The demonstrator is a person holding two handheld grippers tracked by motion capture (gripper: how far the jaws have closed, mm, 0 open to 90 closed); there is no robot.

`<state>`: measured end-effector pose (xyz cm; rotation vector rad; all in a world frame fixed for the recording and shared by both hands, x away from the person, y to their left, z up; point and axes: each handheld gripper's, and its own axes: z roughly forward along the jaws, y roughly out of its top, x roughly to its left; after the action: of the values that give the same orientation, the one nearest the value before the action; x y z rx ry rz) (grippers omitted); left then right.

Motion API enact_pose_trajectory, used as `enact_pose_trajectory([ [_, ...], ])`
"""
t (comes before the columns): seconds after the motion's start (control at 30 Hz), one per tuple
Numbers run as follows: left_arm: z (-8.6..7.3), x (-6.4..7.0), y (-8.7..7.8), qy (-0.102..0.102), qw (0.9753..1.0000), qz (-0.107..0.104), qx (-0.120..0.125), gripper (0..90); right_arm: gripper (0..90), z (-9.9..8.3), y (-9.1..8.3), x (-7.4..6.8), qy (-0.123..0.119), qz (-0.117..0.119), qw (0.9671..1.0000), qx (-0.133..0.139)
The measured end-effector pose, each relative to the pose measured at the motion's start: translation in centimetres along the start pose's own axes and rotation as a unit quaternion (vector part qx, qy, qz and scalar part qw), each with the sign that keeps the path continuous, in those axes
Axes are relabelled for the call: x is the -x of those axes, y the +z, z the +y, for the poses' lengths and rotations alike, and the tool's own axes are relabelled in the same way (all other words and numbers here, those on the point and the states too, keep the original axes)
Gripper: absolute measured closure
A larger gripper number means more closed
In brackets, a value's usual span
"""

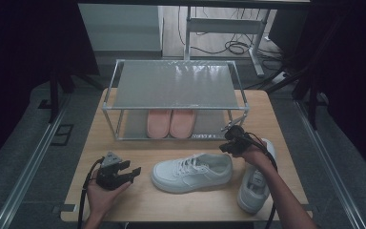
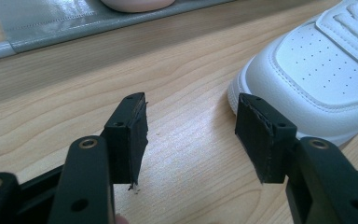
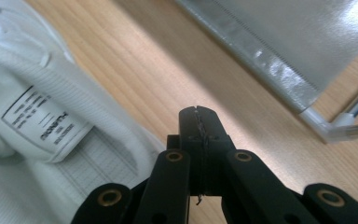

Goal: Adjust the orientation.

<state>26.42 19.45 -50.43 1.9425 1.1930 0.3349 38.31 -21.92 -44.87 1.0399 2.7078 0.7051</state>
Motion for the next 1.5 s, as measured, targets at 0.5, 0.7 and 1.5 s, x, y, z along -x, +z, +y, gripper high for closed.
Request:
enact_pose_trajectory([
  [0.5, 0.0, 0.1, 0.0, 0.002, 1.0, 0.0, 0.0, 44.5, 90.0, -1.6, -0.5, -0.9, -0.012, -0.003, 0.9998, -0.015],
  [0.7, 0.1, 0.2, 0.1, 0.001, 1.0, 0.0, -0.001, 44.4, 90.0, -2.7, -1.1, -1.4, -0.02, -0.002, 0.9997, -0.015],
  [1.5, 0.1, 0.4, 0.3, 0.003, 1.0, -0.002, -0.003, 44.4, 90.0, -4.6, -1.7, -5.2, -0.061, 0.022, 0.9976, -0.024],
])
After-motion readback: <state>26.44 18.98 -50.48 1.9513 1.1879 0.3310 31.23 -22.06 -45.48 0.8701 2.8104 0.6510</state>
